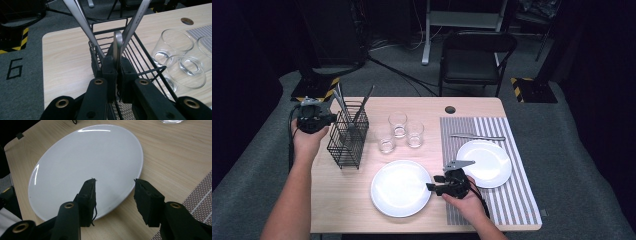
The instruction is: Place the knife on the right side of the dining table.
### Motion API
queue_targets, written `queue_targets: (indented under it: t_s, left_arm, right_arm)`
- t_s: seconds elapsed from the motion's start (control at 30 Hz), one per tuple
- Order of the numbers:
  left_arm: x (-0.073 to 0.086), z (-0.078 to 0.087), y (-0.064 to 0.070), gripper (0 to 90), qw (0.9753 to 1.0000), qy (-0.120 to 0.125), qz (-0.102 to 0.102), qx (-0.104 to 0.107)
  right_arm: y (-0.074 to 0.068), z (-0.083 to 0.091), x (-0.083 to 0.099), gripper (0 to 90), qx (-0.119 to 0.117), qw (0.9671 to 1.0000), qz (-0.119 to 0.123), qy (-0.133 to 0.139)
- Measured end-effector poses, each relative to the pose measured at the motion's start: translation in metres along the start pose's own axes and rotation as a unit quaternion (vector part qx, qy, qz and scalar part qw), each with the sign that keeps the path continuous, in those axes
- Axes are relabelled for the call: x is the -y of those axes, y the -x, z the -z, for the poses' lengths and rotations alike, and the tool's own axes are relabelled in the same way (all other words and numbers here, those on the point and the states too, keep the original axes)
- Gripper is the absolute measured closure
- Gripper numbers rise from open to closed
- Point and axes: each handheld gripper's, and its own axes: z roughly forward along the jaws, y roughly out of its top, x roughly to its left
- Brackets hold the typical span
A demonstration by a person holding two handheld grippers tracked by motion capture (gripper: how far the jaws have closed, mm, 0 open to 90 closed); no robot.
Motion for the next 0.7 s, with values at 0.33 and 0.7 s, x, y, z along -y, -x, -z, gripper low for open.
queue_targets:
  t_s: [0.33, 0.7]
  left_arm:
    - [0.000, -0.001, 0.009, 86.5, 0.9998, 0.005, -0.019, 0.002]
    - [-0.008, 0.009, 0.013, 86.8, 0.9996, 0.008, -0.027, 0.005]
  right_arm:
    - [0.001, -0.001, 0.000, 51.9, 0.001, 1.0000, 0.001, 0.000]
    - [0.002, -0.001, 0.000, 51.9, 0.002, 1.0000, 0.000, -0.001]
